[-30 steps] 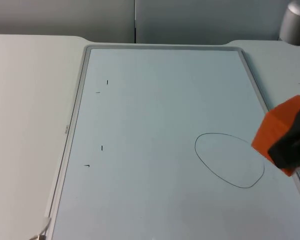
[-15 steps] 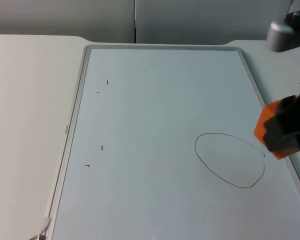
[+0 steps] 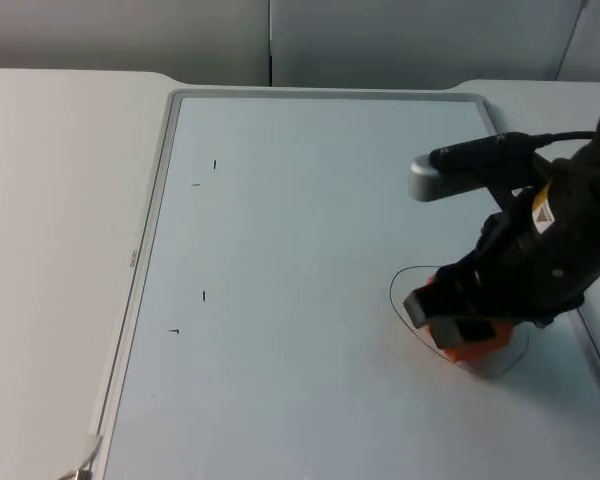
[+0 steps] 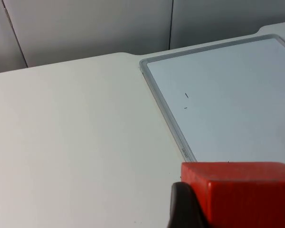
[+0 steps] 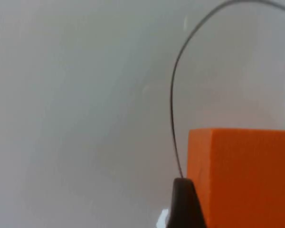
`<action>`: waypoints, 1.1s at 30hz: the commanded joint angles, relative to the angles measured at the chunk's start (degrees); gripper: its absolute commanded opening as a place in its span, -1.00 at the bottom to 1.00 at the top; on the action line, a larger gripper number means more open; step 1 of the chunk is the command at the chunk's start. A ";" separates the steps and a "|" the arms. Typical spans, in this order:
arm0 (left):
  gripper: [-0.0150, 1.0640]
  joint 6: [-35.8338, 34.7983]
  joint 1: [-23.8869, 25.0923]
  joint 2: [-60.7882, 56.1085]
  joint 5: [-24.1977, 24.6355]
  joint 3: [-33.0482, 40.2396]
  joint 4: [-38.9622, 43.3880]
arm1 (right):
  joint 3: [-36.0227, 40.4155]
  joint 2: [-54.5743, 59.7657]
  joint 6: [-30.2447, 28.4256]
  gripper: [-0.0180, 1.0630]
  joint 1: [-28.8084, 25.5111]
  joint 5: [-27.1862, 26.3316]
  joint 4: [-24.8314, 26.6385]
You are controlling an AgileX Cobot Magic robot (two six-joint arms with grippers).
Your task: Pick up one cube with the left hand and another cube with the right hand. First place the cube in the right hand at the target position, then stack the cube in the left hand on top.
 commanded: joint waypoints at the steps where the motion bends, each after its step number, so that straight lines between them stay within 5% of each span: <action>1: -0.62 -0.21 -0.46 -0.46 -1.30 0.14 -0.19 | -1.64 0.41 0.38 -0.97 -0.34 0.19 -0.28; 27: -0.62 -0.07 -0.46 -0.46 -1.26 0.14 0.23 | -2.09 4.59 0.41 -0.96 -3.05 0.53 -0.47; 29: -0.62 -0.07 -0.46 -0.46 -1.37 0.14 0.23 | -2.09 4.59 0.41 -0.81 -3.05 0.53 -0.33; 32: -0.62 -0.07 -0.46 -0.46 -1.48 0.14 0.23 | -2.09 4.48 0.41 -0.25 -3.05 0.53 0.07; 33: -0.62 -0.07 -0.46 -0.46 -1.48 0.14 0.23 | -2.09 4.48 0.41 -0.25 -3.05 0.53 0.07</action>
